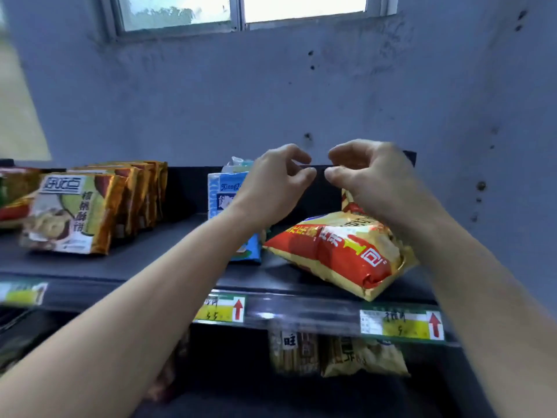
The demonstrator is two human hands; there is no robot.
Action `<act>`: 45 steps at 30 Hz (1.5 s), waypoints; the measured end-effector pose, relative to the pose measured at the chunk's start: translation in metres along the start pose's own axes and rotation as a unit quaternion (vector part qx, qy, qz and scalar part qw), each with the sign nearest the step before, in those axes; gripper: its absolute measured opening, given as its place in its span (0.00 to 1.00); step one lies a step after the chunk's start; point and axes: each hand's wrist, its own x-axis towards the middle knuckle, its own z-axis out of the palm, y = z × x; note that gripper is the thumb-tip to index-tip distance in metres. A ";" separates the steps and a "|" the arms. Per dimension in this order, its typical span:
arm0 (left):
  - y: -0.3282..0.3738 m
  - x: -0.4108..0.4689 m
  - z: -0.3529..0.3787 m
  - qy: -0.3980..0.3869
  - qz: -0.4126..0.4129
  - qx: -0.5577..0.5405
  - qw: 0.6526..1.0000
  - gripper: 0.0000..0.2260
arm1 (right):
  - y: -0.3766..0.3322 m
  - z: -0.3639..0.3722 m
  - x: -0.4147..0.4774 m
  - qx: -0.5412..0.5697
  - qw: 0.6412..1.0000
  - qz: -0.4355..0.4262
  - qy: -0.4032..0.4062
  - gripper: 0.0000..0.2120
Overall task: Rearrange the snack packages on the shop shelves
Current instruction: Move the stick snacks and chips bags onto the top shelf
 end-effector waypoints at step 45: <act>-0.536 -0.274 -0.397 -0.009 -0.514 0.086 0.853 0.11 | -0.112 0.710 -0.112 0.043 0.859 0.209 -0.465 0.19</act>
